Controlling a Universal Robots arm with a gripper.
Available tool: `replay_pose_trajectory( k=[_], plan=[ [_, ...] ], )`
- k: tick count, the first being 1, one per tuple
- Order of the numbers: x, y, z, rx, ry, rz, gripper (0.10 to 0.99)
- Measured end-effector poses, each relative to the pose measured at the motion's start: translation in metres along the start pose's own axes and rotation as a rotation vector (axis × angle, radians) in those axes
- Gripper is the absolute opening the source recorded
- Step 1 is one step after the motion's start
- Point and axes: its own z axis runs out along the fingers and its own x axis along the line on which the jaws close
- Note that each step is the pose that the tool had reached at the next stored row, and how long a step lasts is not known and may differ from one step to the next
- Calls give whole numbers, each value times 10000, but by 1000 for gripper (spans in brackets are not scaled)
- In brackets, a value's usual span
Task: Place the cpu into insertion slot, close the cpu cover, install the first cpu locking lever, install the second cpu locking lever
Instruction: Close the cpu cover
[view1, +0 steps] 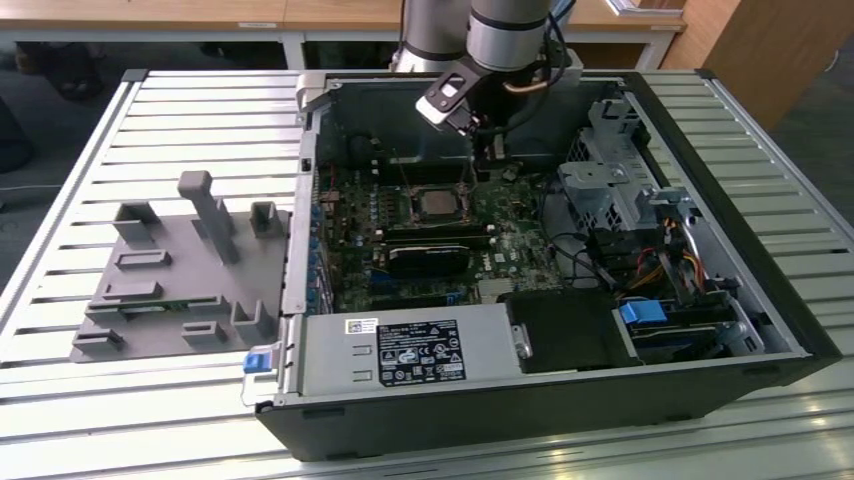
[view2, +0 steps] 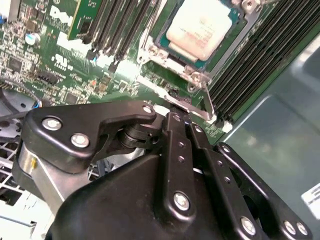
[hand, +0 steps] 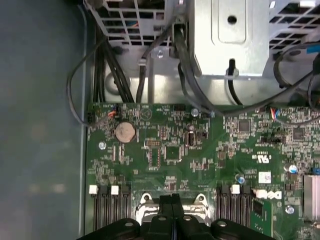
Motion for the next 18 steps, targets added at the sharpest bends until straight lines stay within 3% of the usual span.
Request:
replay_pose_trajectory(
  k=[18],
  plan=[
    [0, -211, 120, 3, 0, 0, 106]
  ],
)
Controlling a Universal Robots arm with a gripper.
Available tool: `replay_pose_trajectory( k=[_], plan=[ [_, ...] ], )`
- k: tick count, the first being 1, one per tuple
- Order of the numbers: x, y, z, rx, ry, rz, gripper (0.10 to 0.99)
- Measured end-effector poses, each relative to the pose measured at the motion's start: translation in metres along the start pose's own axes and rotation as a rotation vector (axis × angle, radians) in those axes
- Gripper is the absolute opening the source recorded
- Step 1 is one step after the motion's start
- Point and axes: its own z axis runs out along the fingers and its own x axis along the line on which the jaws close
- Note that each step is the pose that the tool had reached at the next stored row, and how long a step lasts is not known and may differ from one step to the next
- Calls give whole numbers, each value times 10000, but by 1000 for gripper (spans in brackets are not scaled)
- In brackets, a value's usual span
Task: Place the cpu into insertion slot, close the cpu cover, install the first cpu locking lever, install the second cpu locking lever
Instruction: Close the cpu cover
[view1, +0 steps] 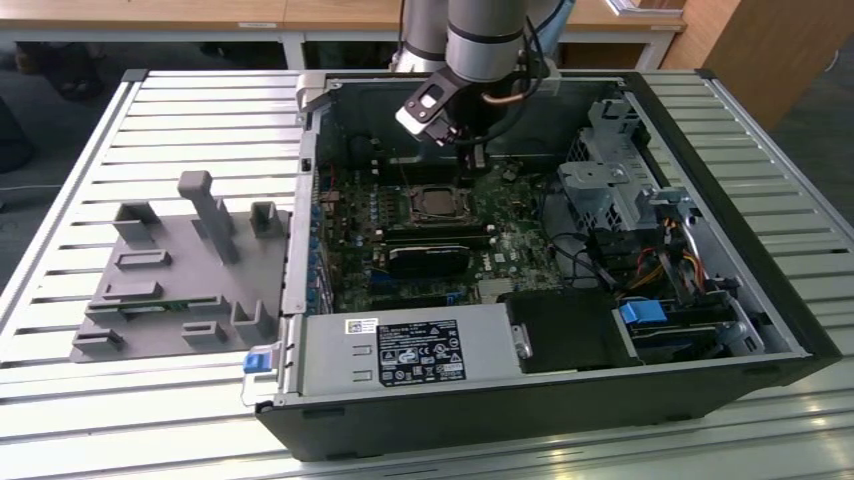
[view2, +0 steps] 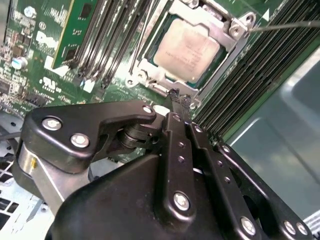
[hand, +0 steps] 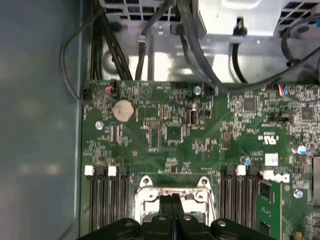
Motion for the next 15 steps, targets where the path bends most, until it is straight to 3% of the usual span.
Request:
replay_pose_trajectory(
  k=[7, 15],
  plan=[
    [0, -98, 5, 1, -1, 0, 106],
    [0, -164, 4, 0, 0, 0, 106]
  ],
)
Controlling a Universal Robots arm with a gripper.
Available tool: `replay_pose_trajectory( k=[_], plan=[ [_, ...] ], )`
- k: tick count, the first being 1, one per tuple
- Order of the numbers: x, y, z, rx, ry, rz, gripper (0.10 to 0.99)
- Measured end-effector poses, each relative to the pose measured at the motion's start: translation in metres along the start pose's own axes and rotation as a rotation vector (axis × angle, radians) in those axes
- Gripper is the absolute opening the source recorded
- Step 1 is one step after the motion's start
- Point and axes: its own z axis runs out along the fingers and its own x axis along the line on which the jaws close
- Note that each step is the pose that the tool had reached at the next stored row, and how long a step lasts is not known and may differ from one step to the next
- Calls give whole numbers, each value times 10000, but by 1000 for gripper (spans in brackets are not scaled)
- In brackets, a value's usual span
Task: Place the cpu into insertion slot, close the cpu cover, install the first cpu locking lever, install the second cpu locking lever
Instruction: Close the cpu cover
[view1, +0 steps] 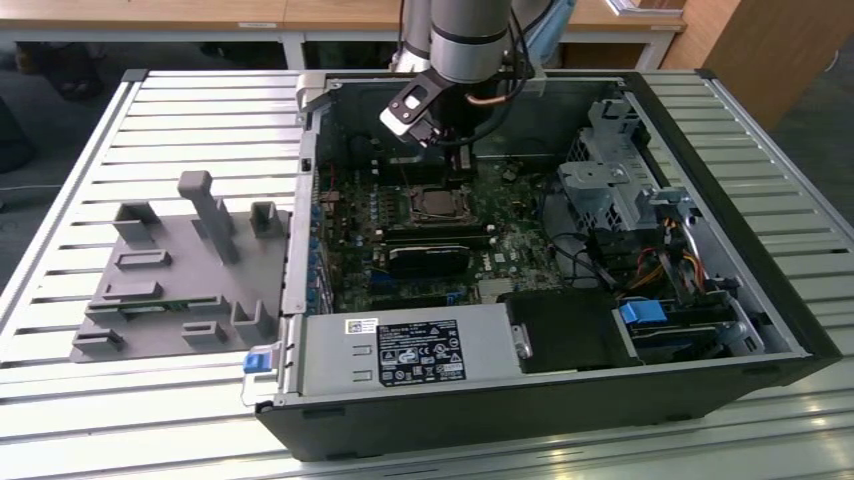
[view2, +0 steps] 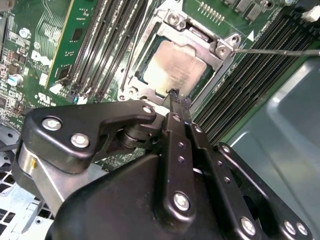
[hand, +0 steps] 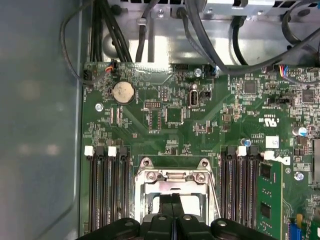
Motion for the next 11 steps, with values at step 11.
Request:
replay_pose_trajectory(
  k=[11],
  plan=[
    [0, -83, -2, 0, 0, 0, 106]
  ],
)
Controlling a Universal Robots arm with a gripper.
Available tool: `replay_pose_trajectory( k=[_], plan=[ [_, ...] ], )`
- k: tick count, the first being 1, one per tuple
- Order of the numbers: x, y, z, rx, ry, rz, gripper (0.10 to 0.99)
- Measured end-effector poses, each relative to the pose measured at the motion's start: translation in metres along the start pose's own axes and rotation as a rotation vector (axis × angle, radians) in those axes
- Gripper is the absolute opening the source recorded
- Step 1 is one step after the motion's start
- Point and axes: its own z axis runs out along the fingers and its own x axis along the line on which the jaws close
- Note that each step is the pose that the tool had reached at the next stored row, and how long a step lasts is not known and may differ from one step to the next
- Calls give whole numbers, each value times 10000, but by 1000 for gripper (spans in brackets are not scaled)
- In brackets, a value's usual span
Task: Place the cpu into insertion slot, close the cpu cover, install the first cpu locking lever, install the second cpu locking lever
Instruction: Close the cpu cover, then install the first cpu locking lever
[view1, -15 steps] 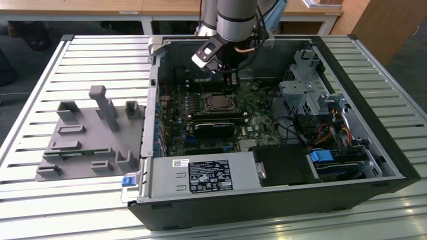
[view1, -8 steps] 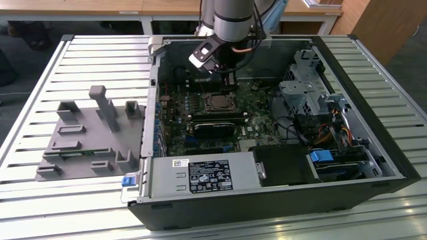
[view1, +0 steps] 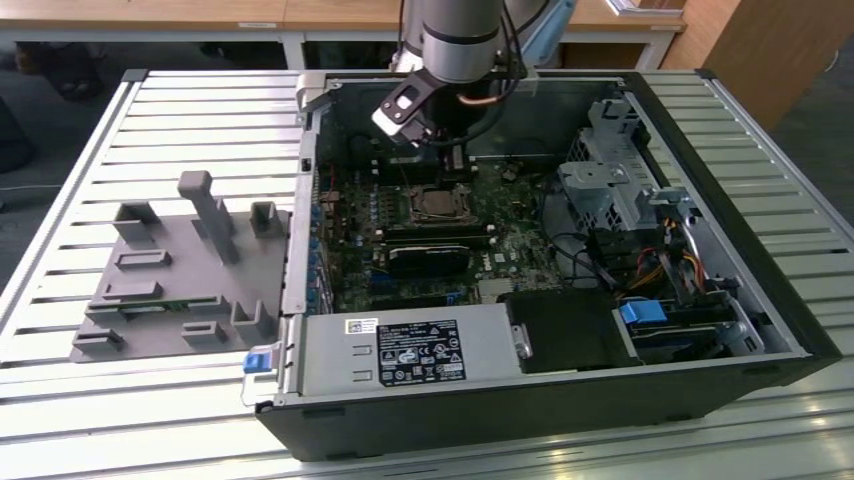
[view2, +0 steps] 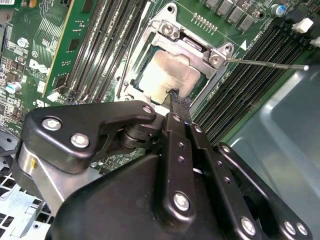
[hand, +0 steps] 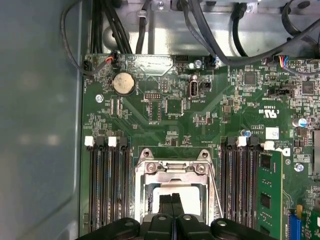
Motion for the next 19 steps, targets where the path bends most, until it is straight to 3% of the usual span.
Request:
replay_pose_trajectory(
  k=[12, 19],
  plan=[
    [0, -32, -2, 0, -1, 0, 106],
    [-1, -30, -99, 0, 0, 1, 106]
  ],
)
